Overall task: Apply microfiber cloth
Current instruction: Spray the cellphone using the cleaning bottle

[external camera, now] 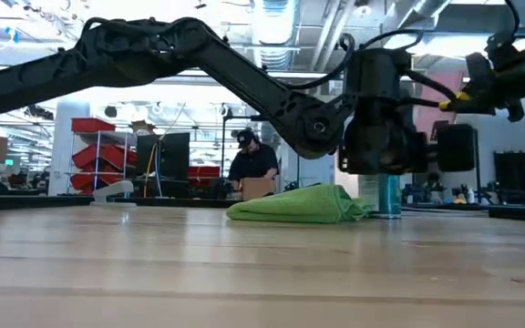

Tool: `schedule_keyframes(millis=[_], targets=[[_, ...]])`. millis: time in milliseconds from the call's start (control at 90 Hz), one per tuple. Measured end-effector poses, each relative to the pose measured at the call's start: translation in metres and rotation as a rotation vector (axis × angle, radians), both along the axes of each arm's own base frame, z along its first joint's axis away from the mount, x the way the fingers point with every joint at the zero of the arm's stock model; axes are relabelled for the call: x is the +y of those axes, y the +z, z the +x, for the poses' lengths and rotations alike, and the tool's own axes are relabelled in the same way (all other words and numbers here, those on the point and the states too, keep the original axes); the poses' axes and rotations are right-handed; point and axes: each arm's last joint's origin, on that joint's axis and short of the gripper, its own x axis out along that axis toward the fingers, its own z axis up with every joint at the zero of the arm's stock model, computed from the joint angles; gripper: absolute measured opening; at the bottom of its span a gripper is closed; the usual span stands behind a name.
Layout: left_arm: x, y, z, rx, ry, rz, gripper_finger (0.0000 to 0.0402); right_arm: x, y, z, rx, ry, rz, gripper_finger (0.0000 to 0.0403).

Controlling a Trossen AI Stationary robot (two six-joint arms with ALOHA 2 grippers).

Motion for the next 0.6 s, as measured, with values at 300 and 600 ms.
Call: schedule_keyframes(millis=[300, 600], targets=[[-0.02, -0.006, -0.009, 0.209, 0.285, 0.081, 0.0, 0.0, 0.0, 0.0, 0.0, 0.0, 0.0, 0.0014], [-0.053, -0.012, -0.018, 0.338, 0.47, 0.13, 0.0, 0.0, 0.0, 0.0, 0.002, 0.0, -0.004, 0.0014]])
